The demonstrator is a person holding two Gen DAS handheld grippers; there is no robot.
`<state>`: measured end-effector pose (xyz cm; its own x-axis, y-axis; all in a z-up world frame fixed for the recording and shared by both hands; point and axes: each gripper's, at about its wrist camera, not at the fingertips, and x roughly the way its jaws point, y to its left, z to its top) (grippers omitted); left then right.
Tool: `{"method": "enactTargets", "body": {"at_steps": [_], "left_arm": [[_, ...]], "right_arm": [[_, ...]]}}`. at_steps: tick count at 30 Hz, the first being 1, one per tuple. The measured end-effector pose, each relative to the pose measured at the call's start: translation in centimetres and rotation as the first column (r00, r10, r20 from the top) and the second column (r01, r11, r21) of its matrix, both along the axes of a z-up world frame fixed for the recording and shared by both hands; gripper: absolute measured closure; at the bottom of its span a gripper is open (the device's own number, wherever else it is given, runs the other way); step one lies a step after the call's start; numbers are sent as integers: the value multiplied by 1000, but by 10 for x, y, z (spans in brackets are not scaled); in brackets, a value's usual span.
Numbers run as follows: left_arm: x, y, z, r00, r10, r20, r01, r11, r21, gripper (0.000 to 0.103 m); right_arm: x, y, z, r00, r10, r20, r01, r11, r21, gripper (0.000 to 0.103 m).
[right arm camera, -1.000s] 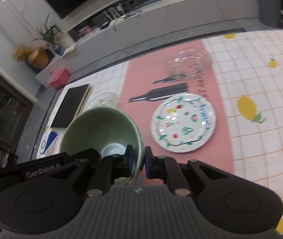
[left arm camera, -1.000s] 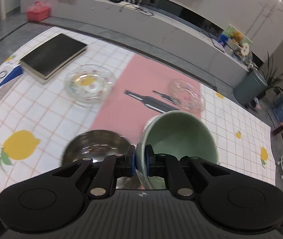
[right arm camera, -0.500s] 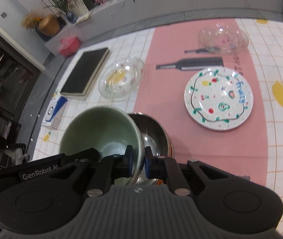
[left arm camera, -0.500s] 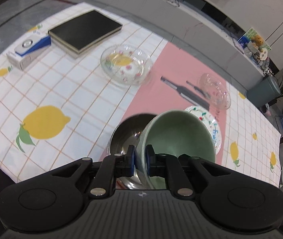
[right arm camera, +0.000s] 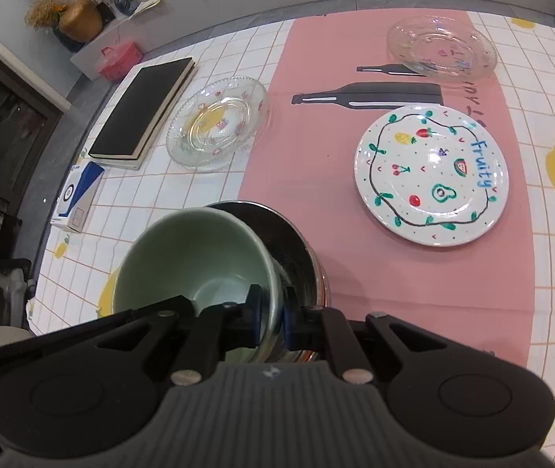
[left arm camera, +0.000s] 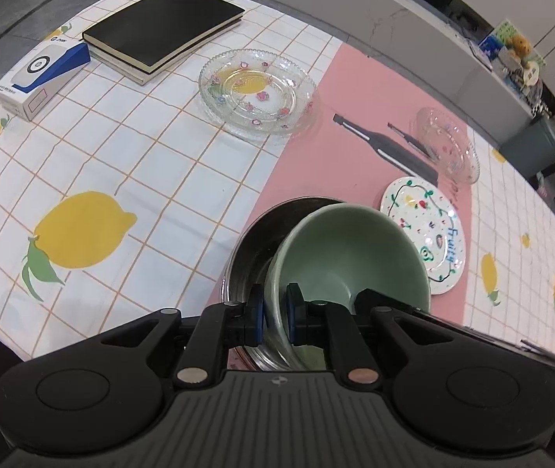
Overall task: Organize plates and bowls
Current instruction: 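Open the left gripper off the green bowl rim and withdraw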
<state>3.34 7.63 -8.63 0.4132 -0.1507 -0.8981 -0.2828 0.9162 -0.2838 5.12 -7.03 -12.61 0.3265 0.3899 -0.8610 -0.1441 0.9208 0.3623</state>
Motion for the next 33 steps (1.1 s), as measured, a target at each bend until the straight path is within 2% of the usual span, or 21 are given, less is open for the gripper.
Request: {"method": "enactTargets", "body": {"at_steps": [9, 22, 31, 33], "left_arm": [[8, 0, 0, 999, -36, -24, 37, 998, 51, 91], [6, 10, -2, 1000, -12, -23, 12, 1000, -2, 90], [6, 11, -2, 1000, -12, -19, 12, 1000, -8, 90], [5, 10, -1, 1000, -11, -18, 11, 1000, -9, 90]], "right_arm": [[6, 13, -5, 999, 48, -17, -49, 997, -65, 94], [6, 13, -1, 999, 36, -28, -37, 997, -62, 90], [5, 12, 4, 999, 38, -16, -39, 997, -66, 88], [3, 11, 7, 999, 37, 1, -37, 997, -73, 79]]}}
